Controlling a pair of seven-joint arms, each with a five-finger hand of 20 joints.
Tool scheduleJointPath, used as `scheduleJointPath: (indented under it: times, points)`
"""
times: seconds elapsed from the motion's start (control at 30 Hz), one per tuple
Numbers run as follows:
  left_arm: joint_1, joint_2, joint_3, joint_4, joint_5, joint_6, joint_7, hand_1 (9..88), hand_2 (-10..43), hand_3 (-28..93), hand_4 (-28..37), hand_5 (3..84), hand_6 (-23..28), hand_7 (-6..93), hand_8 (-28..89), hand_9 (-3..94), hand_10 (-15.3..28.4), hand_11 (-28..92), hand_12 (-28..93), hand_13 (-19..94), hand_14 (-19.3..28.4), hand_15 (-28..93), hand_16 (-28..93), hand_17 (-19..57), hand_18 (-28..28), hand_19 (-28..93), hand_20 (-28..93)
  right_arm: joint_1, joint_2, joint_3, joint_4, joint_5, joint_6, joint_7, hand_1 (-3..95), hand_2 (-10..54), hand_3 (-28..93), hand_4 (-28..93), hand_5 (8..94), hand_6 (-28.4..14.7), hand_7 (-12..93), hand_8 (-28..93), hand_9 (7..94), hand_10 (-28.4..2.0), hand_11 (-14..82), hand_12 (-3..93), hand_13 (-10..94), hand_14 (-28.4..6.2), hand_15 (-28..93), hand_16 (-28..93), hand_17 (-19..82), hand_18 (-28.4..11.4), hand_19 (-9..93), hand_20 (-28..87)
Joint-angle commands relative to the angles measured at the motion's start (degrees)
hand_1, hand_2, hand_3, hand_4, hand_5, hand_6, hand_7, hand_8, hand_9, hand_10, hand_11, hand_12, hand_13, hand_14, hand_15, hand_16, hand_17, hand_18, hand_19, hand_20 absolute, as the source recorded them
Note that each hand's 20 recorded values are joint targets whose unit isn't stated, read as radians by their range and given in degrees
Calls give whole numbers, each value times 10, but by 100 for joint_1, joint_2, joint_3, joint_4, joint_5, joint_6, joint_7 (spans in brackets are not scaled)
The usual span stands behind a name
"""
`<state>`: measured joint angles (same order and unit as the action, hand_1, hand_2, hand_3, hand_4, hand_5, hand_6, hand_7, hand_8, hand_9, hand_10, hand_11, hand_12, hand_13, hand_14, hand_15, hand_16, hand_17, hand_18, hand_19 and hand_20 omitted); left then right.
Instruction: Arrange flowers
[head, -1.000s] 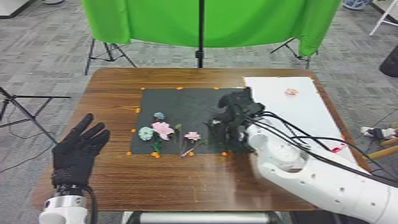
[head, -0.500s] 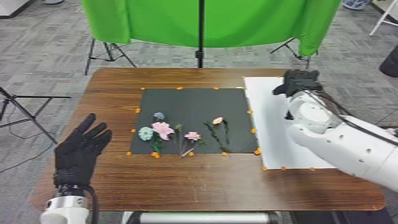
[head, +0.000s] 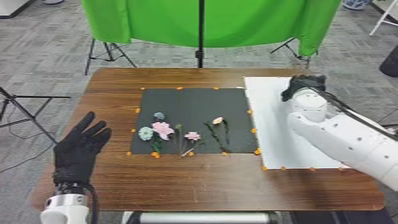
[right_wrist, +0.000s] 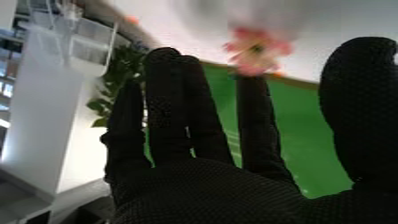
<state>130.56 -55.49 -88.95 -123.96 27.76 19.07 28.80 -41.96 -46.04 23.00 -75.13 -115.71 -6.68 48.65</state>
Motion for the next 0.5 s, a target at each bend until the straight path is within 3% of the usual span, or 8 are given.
scheduleJointPath:
  times: [0.03, 0.23, 0.33, 0.4, 0.5]
  points:
    - [-29, -158, -57, 43, 119, -68, -231, 233, 66, 836, -257, 393, 104, 89, -78, 364, 212, 288, 110, 244, 281, 622, -117, -82, 270, 584, 59, -73, -94, -232, 30, -265, 45, 68, 308, -95, 788, -283, 433, 75, 186, -161, 503, -135, 220, 145, 385, -149, 743, 72, 63, -217, 723, 470]
    - [-77, -181, -32, 51, 141, -85, -247, 233, 67, 836, -257, 393, 104, 89, -78, 364, 212, 287, 110, 244, 282, 622, -117, -82, 270, 584, 59, -199, -89, -134, 122, -147, 235, 202, 385, -95, 766, -282, 604, 84, 182, -158, 672, -85, 233, 148, 534, -95, 695, 139, 117, -212, 745, 473]
    - [-68, -214, -55, 52, 173, -97, -296, 233, 67, 836, -257, 393, 104, 90, -78, 365, 214, 288, 110, 244, 282, 622, -117, -82, 270, 584, 59, -227, -14, -204, 127, -88, 575, 205, 502, -95, 686, -283, 725, 68, 189, -65, 796, -52, 123, 256, 622, -30, 614, 259, 174, -188, 769, 453]
    - [-17, -218, -58, 38, 150, -76, -256, 233, 67, 835, -257, 393, 104, 90, -78, 365, 213, 288, 110, 244, 282, 622, -117, -82, 270, 585, 59, -256, 13, -208, 122, -103, 689, 106, 558, -95, 668, -283, 789, 54, 212, -29, 867, -34, 88, 311, 697, 9, 568, 319, 230, -164, 791, 436]
    - [28, -241, -91, 20, 166, -70, -263, 233, 67, 835, -257, 393, 104, 90, -78, 365, 213, 288, 110, 244, 282, 622, -117, -82, 270, 584, 59, -228, 154, -421, 43, -297, 1070, -144, 594, -95, 656, -283, 821, 49, 239, -17, 906, -20, 103, 343, 741, 24, 570, 342, 268, -155, 812, 427]
